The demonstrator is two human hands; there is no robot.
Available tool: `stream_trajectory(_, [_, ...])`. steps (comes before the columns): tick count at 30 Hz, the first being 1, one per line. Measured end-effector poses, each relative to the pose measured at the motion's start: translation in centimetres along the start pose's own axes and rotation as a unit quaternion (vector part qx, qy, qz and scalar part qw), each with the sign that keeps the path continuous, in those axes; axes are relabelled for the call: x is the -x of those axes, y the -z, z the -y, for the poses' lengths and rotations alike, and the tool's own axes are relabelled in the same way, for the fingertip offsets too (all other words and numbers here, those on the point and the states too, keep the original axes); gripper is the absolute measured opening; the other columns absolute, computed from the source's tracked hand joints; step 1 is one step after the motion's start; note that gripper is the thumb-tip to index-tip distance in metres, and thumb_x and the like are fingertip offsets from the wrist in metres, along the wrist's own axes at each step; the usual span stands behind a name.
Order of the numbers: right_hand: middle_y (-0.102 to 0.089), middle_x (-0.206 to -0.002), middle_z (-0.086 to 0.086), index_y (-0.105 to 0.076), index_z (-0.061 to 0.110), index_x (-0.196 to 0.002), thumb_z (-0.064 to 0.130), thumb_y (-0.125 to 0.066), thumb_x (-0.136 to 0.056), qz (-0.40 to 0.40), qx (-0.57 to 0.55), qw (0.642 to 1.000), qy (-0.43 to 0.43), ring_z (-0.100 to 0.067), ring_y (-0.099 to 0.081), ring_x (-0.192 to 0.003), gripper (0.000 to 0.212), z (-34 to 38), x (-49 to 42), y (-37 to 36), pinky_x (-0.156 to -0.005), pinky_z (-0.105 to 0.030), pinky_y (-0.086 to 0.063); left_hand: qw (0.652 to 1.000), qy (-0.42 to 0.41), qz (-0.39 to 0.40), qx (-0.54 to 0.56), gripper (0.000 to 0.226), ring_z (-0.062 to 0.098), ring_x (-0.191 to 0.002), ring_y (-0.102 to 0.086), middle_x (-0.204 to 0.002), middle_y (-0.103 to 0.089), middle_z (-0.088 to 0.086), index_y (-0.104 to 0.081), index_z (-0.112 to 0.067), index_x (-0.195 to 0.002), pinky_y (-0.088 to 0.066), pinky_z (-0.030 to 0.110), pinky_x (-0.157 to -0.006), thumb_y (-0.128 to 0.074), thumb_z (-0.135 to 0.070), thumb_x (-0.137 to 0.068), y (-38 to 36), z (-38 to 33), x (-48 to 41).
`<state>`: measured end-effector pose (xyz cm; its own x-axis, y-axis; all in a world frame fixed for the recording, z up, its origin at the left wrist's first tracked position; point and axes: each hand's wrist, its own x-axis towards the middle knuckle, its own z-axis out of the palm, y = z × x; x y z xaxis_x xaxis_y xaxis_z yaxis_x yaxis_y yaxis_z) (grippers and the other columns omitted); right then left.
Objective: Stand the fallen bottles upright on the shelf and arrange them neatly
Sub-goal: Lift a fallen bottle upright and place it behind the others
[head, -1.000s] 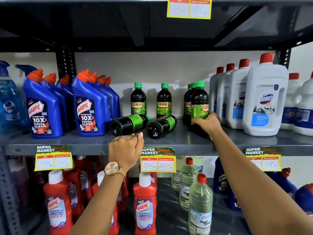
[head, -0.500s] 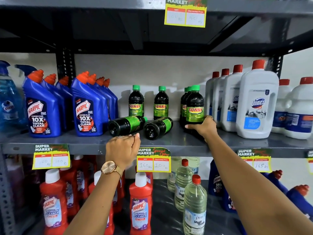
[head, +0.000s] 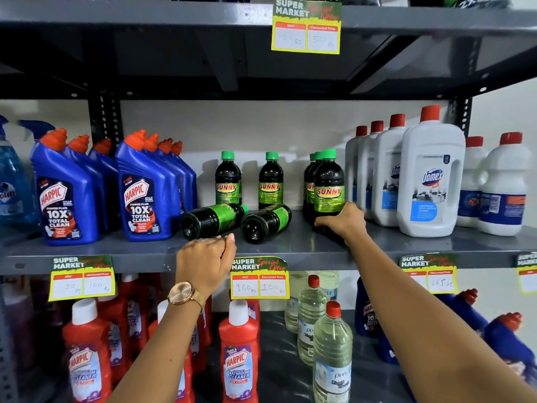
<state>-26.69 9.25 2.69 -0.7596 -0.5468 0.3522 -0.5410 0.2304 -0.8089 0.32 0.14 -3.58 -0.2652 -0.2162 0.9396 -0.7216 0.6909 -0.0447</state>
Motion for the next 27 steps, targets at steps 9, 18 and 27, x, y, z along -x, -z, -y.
stream_trajectory(9, [-0.062, -0.119, -0.018, -0.054, -0.001, -0.119, 0.032, -0.087, -0.059, 0.008, -0.005, 1.0, -0.023, -0.033, -0.06, -0.108, 0.077, 0.1, 0.1, 0.1, -0.087, -0.04, -0.054, 1.0, -0.002, -0.002, 0.0, 0.054, 0.019, -0.034, -0.049, -0.038, -0.05, -0.004, -0.058, -0.014, -0.044, -0.024, 0.018, -0.042, -0.039, -0.031, -0.092, -0.1, 0.2, 0.1])
stream_trajectory(18, [-0.061, -0.074, 0.001, -0.057, 0.015, -0.081, 0.066, -0.051, -0.083, -0.065, -0.039, 0.984, 0.158, -0.024, -0.061, -0.077, 0.052, 5.1, 7.0, -2.0, -0.069, -0.031, -0.045, 1.0, -0.022, -0.022, -0.004, 0.05, 0.017, -0.032, -0.047, -0.039, -0.051, -0.005, -0.056, -0.016, -0.044, -0.026, 0.018, -0.042, -0.043, -0.028, -0.091, 0.0, 0.2, 0.0])
stream_trajectory(27, [-0.062, -0.045, -0.009, -0.056, 0.002, -0.087, 0.078, -0.051, -0.074, 0.352, 0.046, 0.925, -0.139, -0.009, -0.05, -0.025, 0.077, 9.5, 4.2, -4.9, -0.029, -0.01, -0.036, 0.999, -0.018, -0.03, -0.013, 0.049, 0.02, -0.035, -0.053, -0.042, -0.056, -0.002, -0.057, -0.015, -0.045, -0.036, 0.022, -0.04, -0.043, -0.029, -0.089, 0.0, 0.2, -0.2])
